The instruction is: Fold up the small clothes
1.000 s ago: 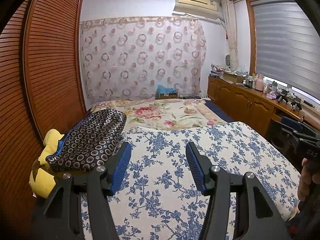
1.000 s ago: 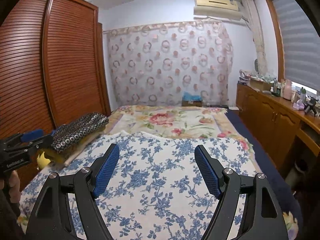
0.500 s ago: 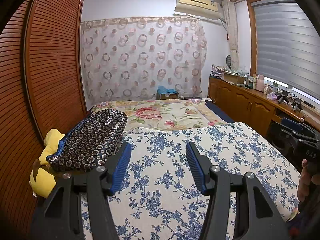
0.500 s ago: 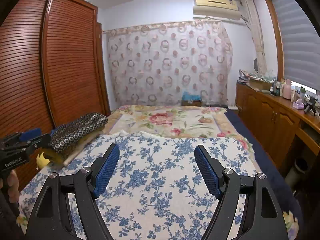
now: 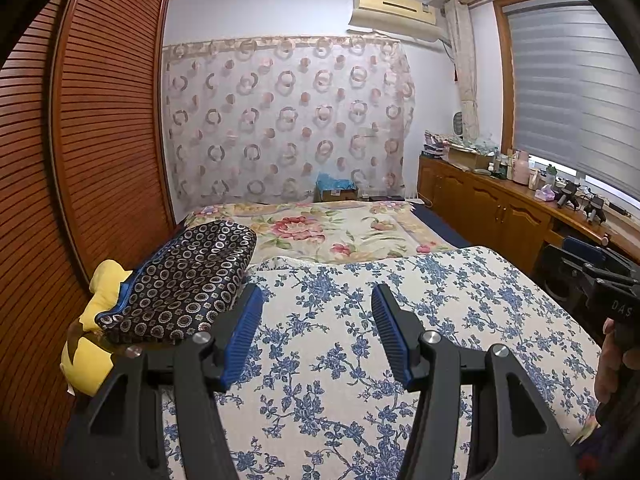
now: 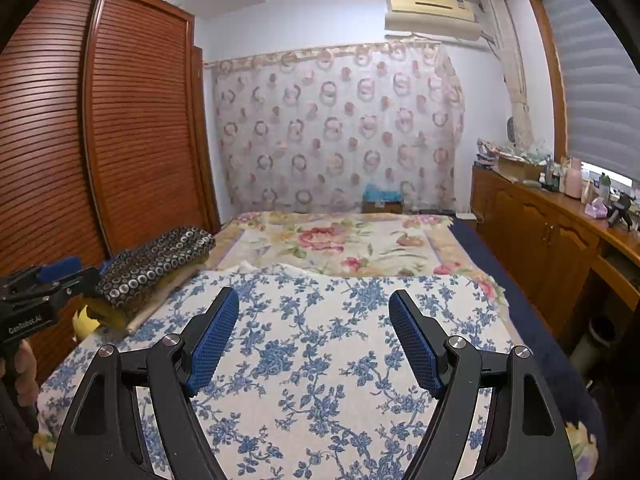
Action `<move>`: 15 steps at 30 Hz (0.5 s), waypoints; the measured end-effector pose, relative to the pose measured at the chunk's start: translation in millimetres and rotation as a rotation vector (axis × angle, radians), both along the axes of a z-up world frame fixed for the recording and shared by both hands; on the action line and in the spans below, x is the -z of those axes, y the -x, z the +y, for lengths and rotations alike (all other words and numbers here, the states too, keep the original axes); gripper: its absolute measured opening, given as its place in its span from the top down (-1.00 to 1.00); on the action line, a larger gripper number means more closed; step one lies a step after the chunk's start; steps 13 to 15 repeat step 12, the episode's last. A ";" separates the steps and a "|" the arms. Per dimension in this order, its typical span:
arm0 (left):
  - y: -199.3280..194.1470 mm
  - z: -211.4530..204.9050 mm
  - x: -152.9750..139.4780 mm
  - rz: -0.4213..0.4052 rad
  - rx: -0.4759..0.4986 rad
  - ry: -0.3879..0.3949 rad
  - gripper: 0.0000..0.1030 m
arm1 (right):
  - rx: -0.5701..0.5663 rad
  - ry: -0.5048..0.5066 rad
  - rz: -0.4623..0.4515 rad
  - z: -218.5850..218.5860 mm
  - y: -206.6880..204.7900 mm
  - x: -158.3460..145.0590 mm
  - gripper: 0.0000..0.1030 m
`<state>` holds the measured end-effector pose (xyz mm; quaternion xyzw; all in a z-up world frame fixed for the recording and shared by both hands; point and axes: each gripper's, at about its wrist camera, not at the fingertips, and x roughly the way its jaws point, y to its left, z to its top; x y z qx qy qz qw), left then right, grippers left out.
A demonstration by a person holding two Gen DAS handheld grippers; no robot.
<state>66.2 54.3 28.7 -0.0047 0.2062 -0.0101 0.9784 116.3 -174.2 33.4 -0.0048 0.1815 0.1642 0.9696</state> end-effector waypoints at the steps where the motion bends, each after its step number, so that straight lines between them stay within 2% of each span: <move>1: 0.2 0.2 -0.1 0.000 0.000 0.001 -0.09 | -0.002 -0.001 0.001 -0.2 0.0 0.0 -0.55; 15: 1.6 1.2 -1.3 -0.002 -0.001 0.003 -0.09 | 0.003 -0.003 -0.002 -0.8 0.0 -1.1 -0.55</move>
